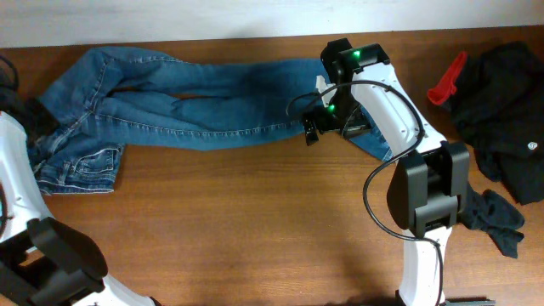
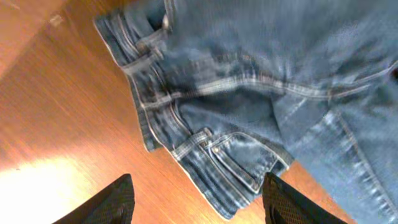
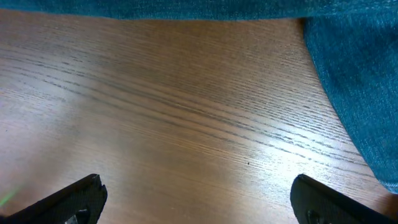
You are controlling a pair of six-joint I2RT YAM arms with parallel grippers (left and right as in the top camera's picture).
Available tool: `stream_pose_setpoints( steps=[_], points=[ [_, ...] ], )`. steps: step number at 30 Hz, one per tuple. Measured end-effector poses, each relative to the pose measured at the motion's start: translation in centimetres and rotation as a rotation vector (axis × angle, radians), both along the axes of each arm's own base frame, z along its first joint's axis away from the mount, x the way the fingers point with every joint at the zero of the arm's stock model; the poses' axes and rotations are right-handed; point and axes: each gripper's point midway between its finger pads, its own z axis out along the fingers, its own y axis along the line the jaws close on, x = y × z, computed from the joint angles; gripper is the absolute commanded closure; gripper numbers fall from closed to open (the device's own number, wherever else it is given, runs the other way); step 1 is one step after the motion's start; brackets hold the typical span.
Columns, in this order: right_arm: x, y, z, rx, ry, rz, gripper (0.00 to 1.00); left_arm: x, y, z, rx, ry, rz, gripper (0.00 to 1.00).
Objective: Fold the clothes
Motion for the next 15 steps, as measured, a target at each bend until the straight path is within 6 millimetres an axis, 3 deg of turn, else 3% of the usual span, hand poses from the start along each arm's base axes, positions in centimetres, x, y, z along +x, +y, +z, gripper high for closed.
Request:
stream_pose_setpoints(
  steps=[3,5,7,10,15],
  points=[
    [-0.1,0.0,0.0,-0.001,0.005,0.001,0.01,-0.5,-0.4,-3.9,-0.042,0.040,0.028,0.34],
    [-0.2,-0.1,0.0,-0.003,0.010,0.000,0.01,-1.8,-1.0,-9.2,-0.102,0.117,0.065,0.31],
    [-0.4,-0.1,0.0,-0.004,0.015,0.001,0.00,-2.6,-1.3,-13.2,-0.134,0.152,0.089,0.31],
    [-0.4,-0.1,0.0,-0.004,0.016,0.001,0.00,-3.8,-2.0,-16.1,-0.163,0.184,0.101,0.31],
    [-0.4,-0.1,0.0,-0.005,0.017,0.001,0.00,-4.2,-2.3,-16.8,-0.177,0.190,0.110,0.31]
  ],
)
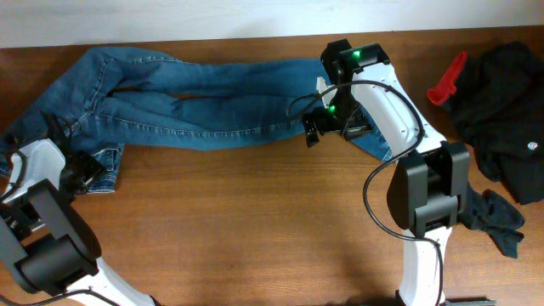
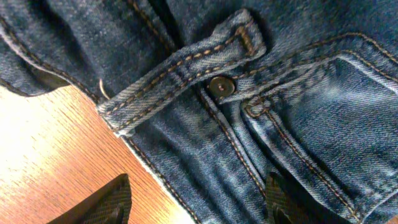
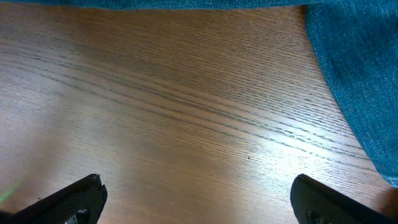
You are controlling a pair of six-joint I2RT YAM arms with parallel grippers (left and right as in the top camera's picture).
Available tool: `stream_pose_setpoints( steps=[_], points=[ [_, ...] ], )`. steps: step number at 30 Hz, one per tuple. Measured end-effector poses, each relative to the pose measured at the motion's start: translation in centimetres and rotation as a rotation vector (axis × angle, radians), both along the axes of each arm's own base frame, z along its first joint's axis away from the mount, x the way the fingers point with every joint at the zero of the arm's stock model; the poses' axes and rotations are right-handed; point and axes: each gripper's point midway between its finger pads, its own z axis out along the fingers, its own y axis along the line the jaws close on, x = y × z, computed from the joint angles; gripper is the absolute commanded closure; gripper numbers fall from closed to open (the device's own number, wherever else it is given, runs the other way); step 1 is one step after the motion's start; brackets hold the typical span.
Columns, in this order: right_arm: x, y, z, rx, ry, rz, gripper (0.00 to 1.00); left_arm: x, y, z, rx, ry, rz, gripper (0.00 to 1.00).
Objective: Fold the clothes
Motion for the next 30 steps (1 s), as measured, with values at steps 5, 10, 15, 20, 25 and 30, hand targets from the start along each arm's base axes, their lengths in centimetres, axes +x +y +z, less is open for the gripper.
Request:
stream_pose_setpoints(
  steps=[5,10,15,20,25,30],
  points=[
    [0.0,0.0,0.0,0.000,0.000,0.000,0.00,1.4,0.7,0.1,0.032,-0.059,0.000,0.87],
    [0.0,0.0,0.0,0.000,0.000,0.000,0.00,2.6,1.2,0.4,0.050,-0.108,-0.037,1.00],
    [0.0,0.0,0.0,0.000,0.000,0.001,0.00,3.5,0.4,1.7,0.015,-0.159,-0.114,1.00],
    [0.0,0.0,0.0,0.000,0.001,0.000,0.01,6.2,-1.1,12.6,0.092,-0.415,-0.252,1.00],
    [0.0,0.0,0.0,0.000,0.002,0.000,0.00,6.4,-3.8,30.1,0.329,-0.760,-0.401,1.00],
    [0.0,0.0,0.0,0.000,0.002,0.000,0.00,3.6,-5.0,38.9,0.486,-0.913,-0.439,1.00]
  ],
)
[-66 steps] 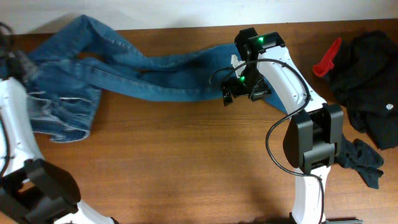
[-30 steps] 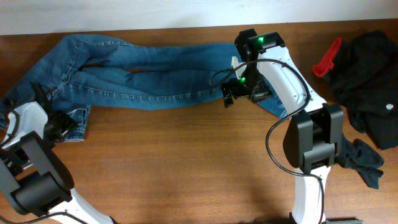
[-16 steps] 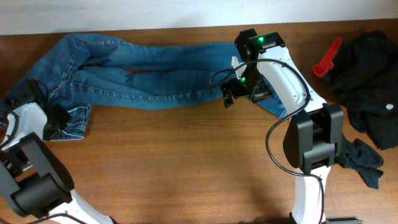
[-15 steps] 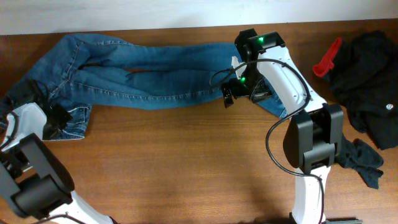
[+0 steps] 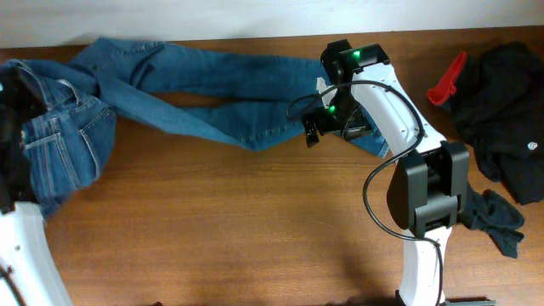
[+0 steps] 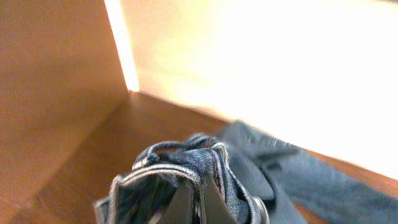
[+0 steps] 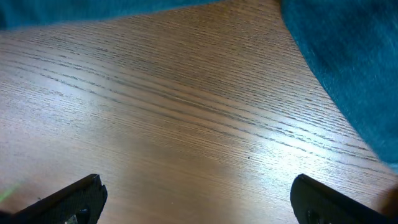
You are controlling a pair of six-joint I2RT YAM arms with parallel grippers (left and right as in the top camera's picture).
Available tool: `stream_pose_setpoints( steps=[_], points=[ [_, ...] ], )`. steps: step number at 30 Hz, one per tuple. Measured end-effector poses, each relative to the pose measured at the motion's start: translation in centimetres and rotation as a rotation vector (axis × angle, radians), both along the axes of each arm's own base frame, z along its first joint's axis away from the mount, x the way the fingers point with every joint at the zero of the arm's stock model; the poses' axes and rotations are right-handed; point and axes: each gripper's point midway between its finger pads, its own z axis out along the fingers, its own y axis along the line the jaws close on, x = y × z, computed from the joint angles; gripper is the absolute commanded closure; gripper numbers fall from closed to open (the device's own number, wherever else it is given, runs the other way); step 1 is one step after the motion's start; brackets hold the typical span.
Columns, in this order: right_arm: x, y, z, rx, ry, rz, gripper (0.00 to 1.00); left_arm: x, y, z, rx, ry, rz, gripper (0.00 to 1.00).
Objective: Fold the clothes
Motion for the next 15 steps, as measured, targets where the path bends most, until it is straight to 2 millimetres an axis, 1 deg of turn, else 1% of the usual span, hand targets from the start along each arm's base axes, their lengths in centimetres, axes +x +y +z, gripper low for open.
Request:
stream_pose_setpoints(
  steps=[2,3,5,8,9,10,11,12,13,15],
  points=[
    [0.0,0.0,0.0,0.000,0.000,0.001,0.00,-0.2,0.1,0.1,0.009,0.005,0.008,1.00],
    [0.0,0.0,0.0,0.000,0.000,0.000,0.00,-0.1,0.4,-0.7,0.006,0.030,0.016,1.00],
    [0.0,0.0,0.0,0.000,0.001,0.000,0.00,0.5,0.9,-2.4,-0.008,0.083,0.029,1.00],
    [0.0,0.0,0.0,-0.001,0.002,0.000,0.00,1.8,2.1,-5.8,-0.029,0.168,0.053,0.98],
    [-0.1,0.0,0.0,-0.001,0.003,0.000,0.00,2.2,2.4,-6.6,-0.033,0.189,0.060,0.94],
    [-0.1,0.0,0.0,-0.002,0.006,0.000,0.00,2.5,2.8,-7.6,-0.038,0.212,0.067,0.77],
    [-0.2,0.0,0.0,-0.002,0.007,0.000,0.00,2.8,3.0,-8.5,-0.044,0.235,0.071,0.53],
    [-0.3,-0.1,0.0,-0.003,0.011,0.000,0.00,3.2,3.3,-9.4,-0.043,0.260,0.072,0.38],
    [-0.3,-0.1,0.0,-0.004,0.013,0.000,0.00,3.5,3.6,-10.1,-0.047,0.274,0.076,0.35],
    [-0.4,-0.1,0.0,-0.005,0.018,0.000,0.01,3.8,3.9,-11.2,-0.052,0.300,0.083,0.34]
  ],
)
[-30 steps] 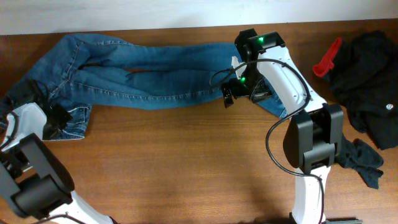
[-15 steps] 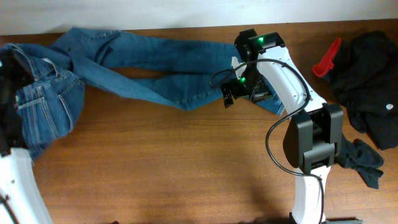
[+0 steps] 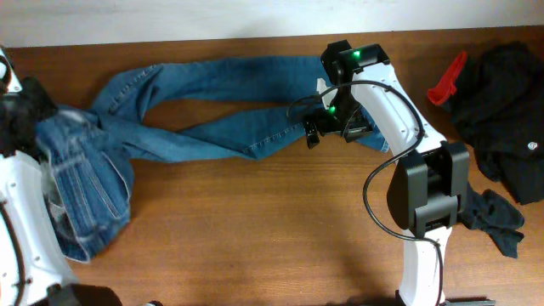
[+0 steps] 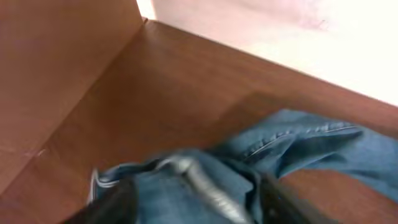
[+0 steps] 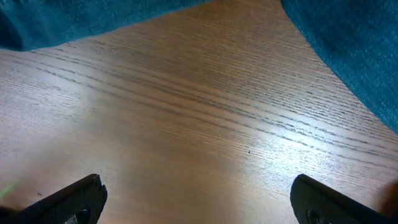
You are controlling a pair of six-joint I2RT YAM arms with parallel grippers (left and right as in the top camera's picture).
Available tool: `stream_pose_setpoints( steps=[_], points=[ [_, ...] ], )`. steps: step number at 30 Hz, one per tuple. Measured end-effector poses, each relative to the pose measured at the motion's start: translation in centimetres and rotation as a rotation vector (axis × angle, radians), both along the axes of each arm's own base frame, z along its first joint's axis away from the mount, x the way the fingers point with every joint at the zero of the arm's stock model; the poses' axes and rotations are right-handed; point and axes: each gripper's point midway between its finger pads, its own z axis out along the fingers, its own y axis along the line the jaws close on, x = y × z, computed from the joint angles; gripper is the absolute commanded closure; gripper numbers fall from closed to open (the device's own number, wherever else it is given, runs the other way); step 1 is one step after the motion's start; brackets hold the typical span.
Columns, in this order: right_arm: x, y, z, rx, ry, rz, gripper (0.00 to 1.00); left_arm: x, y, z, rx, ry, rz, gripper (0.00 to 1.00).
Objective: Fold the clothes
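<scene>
The blue jeans (image 3: 85, 187) lie with the waist bunched at the left front and both legs (image 3: 221, 140) running right along the back. My left gripper (image 3: 30, 110) is at the far left over the waist. In the left wrist view it (image 4: 199, 202) is open, its fingers (image 4: 118, 199) wide apart with the blurred waistband (image 4: 199, 177) between them. My right gripper (image 3: 327, 127) stands open by the leg ends over bare wood. In its own view the gripper (image 5: 199, 205) has nothing between its fingers, and denim (image 5: 354, 43) shows at the top right.
A black garment (image 3: 506, 93) and a red object (image 3: 446, 78) lie at the back right. Another dark cloth (image 3: 497, 221) lies by the right arm's base. The wall runs along the table's (image 3: 255, 238) back edge.
My left gripper was shut on the waistband with the waist held up at the far left. Now it is open, and the waist lies lower and nearer the front. The right arm has not moved.
The jeans lay stretched along the back, my left gripper open above the waist. Then it was open right down on the waistband button. Then it was shut on the waistband, raised at the left edge. Now it is open and the waist lies at the left front.
</scene>
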Motion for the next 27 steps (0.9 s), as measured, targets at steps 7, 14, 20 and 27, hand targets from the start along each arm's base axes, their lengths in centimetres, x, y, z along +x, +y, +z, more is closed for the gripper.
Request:
stream_pose_setpoints(
  steps=[7,14,20,27],
  points=[
    [-0.1,0.0,0.0,-0.001,0.005,0.000,0.01,-0.6,0.5,-1.1,0.004,0.050,0.031,0.28],
    [0.2,0.1,0.0,0.003,-0.009,0.007,0.01,-3.2,-1.3,-4.3,-0.112,0.196,0.023,0.28],
    [1.4,0.3,-0.1,0.015,-0.056,-0.010,0.02,-2.9,-3.0,-6.7,-0.226,0.244,-0.029,0.30],
    [3.0,-1.3,-0.6,0.009,-0.061,-0.192,0.08,-0.9,-5.9,-11.1,-0.325,0.335,-0.126,0.31]
  ],
)
